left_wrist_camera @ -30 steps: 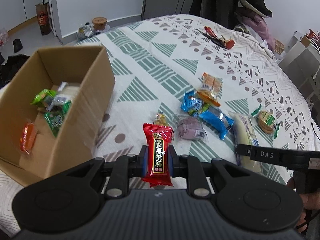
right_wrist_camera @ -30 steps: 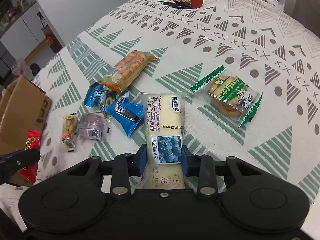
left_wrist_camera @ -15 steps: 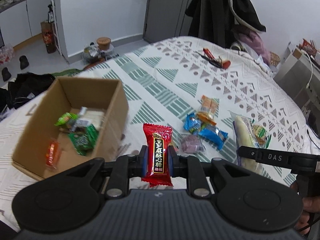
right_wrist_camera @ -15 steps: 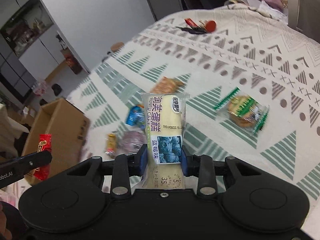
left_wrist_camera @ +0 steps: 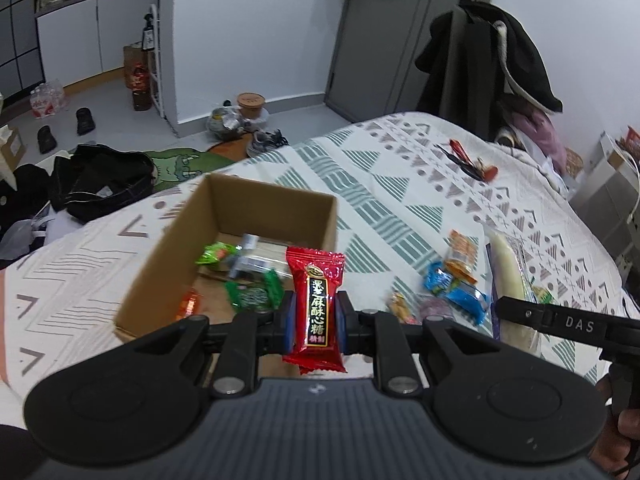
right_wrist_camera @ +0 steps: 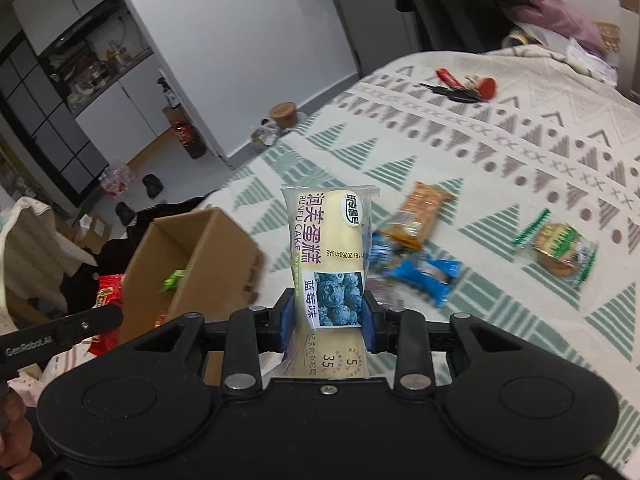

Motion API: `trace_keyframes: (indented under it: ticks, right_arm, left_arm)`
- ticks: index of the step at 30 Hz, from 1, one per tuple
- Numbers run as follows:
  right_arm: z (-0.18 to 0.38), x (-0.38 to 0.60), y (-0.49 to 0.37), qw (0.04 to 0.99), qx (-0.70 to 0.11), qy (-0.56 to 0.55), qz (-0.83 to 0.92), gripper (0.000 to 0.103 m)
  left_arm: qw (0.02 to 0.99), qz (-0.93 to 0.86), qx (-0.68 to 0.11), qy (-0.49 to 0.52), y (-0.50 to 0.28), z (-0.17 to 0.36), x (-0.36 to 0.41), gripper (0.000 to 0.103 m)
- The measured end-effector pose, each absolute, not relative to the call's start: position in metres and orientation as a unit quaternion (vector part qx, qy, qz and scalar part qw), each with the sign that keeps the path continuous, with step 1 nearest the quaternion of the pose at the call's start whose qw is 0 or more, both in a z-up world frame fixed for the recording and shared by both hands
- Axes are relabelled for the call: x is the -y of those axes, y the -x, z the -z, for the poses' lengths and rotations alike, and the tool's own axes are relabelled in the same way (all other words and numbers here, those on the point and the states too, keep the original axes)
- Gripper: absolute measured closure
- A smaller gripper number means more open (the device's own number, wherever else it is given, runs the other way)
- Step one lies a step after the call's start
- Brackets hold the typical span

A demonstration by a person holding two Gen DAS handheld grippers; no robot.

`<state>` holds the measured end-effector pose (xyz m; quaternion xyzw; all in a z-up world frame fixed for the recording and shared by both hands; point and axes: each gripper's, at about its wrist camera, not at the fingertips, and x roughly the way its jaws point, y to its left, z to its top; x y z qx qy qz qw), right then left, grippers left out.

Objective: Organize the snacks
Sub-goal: 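Carry red candy bar in left gripper while right gripper carries cake packet to box, then open left gripper over box while right gripper releases cake packet into box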

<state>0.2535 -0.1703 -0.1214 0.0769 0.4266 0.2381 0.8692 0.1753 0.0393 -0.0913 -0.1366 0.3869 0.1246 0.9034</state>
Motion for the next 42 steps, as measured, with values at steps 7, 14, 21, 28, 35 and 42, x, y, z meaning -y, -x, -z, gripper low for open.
trace_keyframes:
  ticks: [7, 14, 21, 28, 35, 42]
  right_arm:
    - [0.113, 0.134, -0.241, 0.871, -0.417, -0.071, -0.25, 0.071]
    - [0.11, 0.102, -0.235, 0.87, -0.413, -0.082, -0.258, 0.071]
    - [0.114, 0.078, -0.236, 0.87, -0.415, -0.089, -0.251, 0.071]
    - [0.118, 0.053, -0.236, 0.867, -0.416, -0.092, -0.259, 0.071]
    - [0.125, 0.036, -0.237, 0.863, -0.423, -0.098, -0.258, 0.071]
    - [0.125, 0.022, -0.235, 0.861, -0.421, -0.105, -0.264, 0.071]
  left_arm:
    - [0.903, -0.135, -0.375, 0.158, -0.165, 0.089, -0.072, 0.084]
    - [0.897, -0.141, -0.377, 0.182, -0.159, 0.096, -0.107, 0.084]
    - [0.893, -0.127, -0.384, 0.195, -0.163, 0.107, -0.126, 0.084]
    - [0.889, -0.115, -0.389, 0.211, -0.169, 0.118, -0.138, 0.084]
    - [0.885, -0.101, -0.393, 0.23, -0.172, 0.127, -0.148, 0.084]
    - [0.888, -0.089, -0.383, 0.24, -0.171, 0.122, -0.156, 0.08]
